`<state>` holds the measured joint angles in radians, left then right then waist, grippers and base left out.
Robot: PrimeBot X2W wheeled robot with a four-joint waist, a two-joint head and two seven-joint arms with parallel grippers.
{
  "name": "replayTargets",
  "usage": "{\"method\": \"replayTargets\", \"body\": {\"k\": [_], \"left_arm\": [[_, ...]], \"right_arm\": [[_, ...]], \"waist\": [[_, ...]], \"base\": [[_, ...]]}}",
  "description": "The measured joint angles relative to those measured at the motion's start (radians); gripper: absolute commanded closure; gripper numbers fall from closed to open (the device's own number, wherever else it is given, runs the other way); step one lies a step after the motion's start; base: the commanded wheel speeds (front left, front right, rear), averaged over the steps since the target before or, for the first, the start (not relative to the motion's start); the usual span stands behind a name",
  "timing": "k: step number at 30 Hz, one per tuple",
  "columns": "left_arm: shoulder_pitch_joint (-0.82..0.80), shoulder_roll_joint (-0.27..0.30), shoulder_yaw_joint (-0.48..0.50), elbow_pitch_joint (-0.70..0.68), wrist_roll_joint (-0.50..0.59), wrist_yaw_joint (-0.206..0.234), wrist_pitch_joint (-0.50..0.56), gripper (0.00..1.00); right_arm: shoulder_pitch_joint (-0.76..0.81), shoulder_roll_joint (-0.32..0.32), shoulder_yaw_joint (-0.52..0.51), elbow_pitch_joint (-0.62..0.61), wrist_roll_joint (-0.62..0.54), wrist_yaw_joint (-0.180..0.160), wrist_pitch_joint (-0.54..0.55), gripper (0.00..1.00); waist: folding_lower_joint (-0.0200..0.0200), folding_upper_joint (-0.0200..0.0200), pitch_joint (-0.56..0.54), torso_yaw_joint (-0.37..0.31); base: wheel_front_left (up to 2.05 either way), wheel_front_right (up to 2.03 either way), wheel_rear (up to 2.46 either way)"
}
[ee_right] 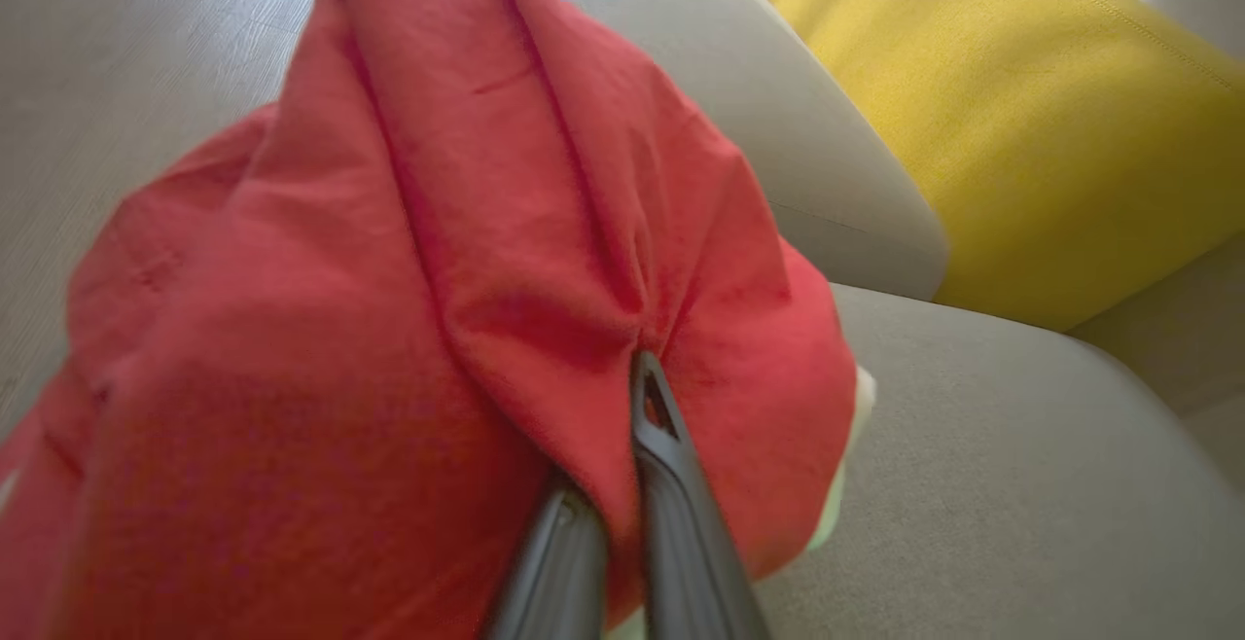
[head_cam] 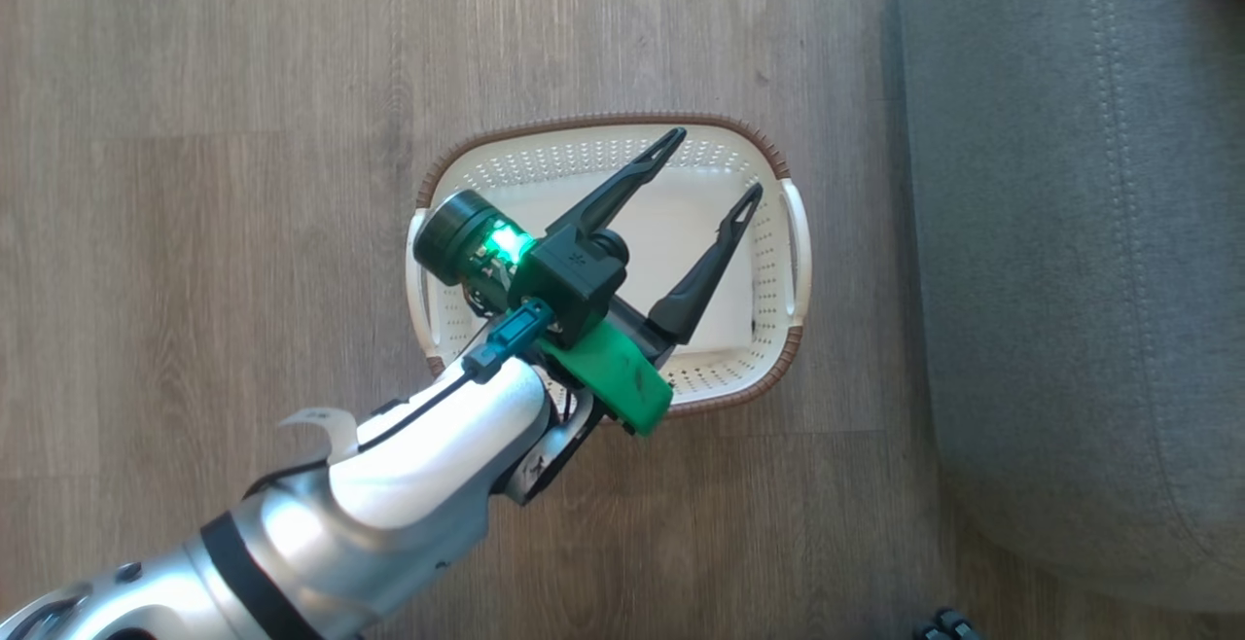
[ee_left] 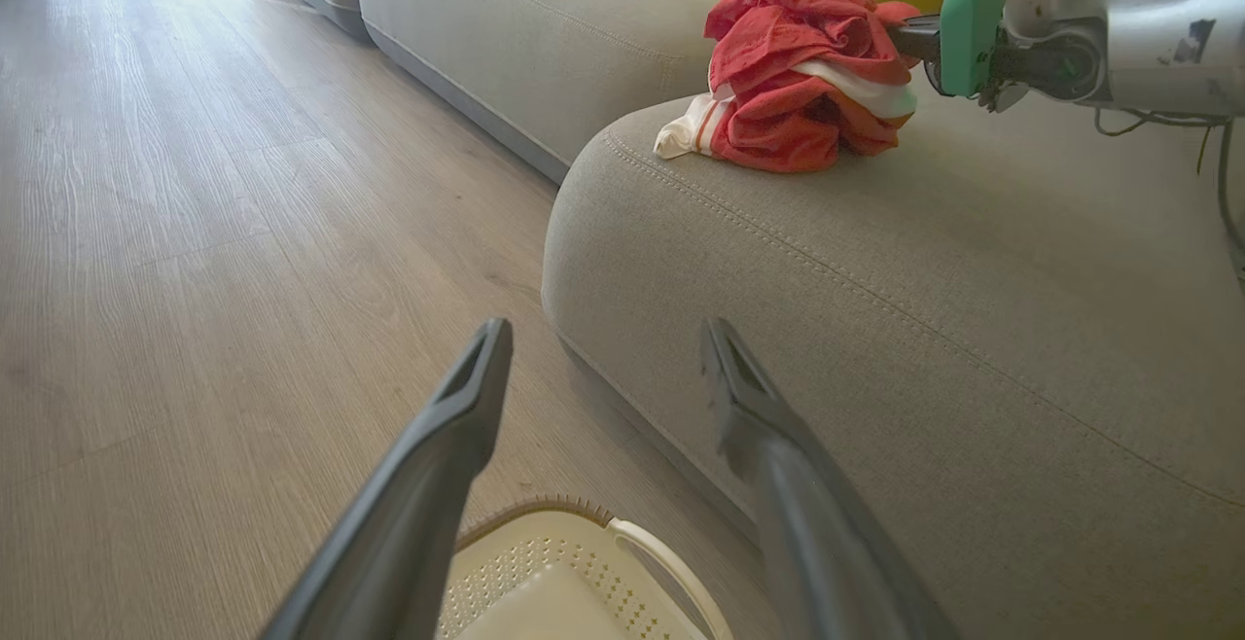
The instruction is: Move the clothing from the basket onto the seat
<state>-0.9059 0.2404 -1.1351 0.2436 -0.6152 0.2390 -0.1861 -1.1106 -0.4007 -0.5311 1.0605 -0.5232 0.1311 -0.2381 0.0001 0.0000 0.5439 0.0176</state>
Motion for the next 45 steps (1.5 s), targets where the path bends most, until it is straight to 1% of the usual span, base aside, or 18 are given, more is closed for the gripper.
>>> {"method": "replayTargets", "body": {"k": [3, 4, 6, 7, 8, 12, 16, 20, 26, 28, 35, 40, 45], "left_arm": [[0.000, 0.009, -0.002, 0.000, 0.000, 0.003, 0.000, 0.00], [0.001, 0.012, -0.003, 0.000, 0.000, 0.007, 0.001, 0.00], [0.001, 0.017, -0.004, 0.000, 0.000, 0.007, 0.001, 0.00], [0.001, 0.018, -0.004, 0.000, -0.001, 0.007, 0.001, 0.00], [0.002, 0.019, -0.005, 0.000, -0.001, 0.007, 0.001, 0.00], [0.006, 0.021, -0.004, 0.001, -0.016, 0.007, 0.001, 0.00], [0.024, 0.028, 0.000, 0.004, -0.031, 0.007, -0.001, 0.00], [0.061, 0.035, 0.004, 0.018, -0.051, 0.007, -0.010, 0.00], [0.118, 0.042, 0.025, 0.031, -0.090, 0.008, -0.032, 0.00], [0.141, 0.042, 0.034, 0.032, -0.100, 0.017, -0.038, 0.00], [0.221, 0.048, 0.103, 0.034, -0.132, 0.042, -0.056, 0.00], [0.309, 0.064, 0.174, 0.033, -0.148, 0.063, -0.063, 0.00], [0.410, 0.090, 0.274, 0.015, -0.151, 0.089, -0.063, 0.00]], "right_arm": [[0.002, 0.021, -0.030, 0.000, -0.033, 0.000, 0.000, 1.00], [0.004, 0.030, -0.039, 0.000, -0.042, 0.000, 0.000, 0.87], [0.011, 0.048, -0.050, 0.000, -0.054, 0.000, -0.001, 0.38], [0.016, 0.054, -0.053, 0.000, -0.059, 0.000, -0.002, 0.06], [0.019, 0.059, -0.057, 0.002, -0.059, 0.000, -0.002, 0.00], [0.037, 0.072, -0.061, -0.002, -0.077, 0.000, -0.011, 0.00], [0.064, 0.105, -0.042, -0.022, -0.072, 0.000, -0.014, 0.00], [0.090, 0.125, 0.012, -0.065, -0.023, 0.000, -0.014, 0.00], [0.169, 0.127, 0.095, -0.114, 0.078, 0.000, -0.014, 0.00], [0.192, 0.127, 0.119, -0.124, 0.114, 0.000, -0.014, 0.00], [0.236, 0.128, 0.180, -0.154, 0.207, 0.000, -0.014, 0.00], [0.281, 0.160, 0.231, -0.174, 0.290, 0.000, -0.014, 0.00], [0.346, 0.192, 0.282, -0.206, 0.380, 0.000, -0.014, 0.00]], "waist": [[0.0000, 0.0000, -0.004, -0.009], [0.0000, 0.0000, -0.006, -0.012], [0.0000, 0.0000, -0.011, -0.019], [0.0000, 0.0000, -0.015, -0.023], [0.0000, 0.0000, -0.020, -0.026], [-0.0001, 0.0000, -0.044, -0.039], [-0.0001, 0.0000, -0.076, -0.056], [-0.0001, 0.0000, -0.113, -0.074], [-0.0001, 0.0000, -0.184, -0.094], [-0.0001, 0.0000, -0.211, -0.096], [-0.0001, 0.0001, -0.295, -0.090], [-0.0001, 0.0001, -0.363, -0.069], [-0.0001, 0.0001, -0.426, -0.036]], "base": [[0.00, 0.00, 0.00], [0.00, 0.00, 0.00], [0.00, 0.00, 0.00], [0.00, 0.00, 0.00], [0.00, 0.00, 0.00], [0.00, 0.00, 0.00], [0.00, 0.00, 0.00], [0.00, 0.00, 0.00], [0.00, 0.00, 0.00], [0.00, 0.00, 0.00], [0.00, 0.00, 0.00], [0.00, 0.00, 0.00], [0.00, 0.00, 0.00]]}}
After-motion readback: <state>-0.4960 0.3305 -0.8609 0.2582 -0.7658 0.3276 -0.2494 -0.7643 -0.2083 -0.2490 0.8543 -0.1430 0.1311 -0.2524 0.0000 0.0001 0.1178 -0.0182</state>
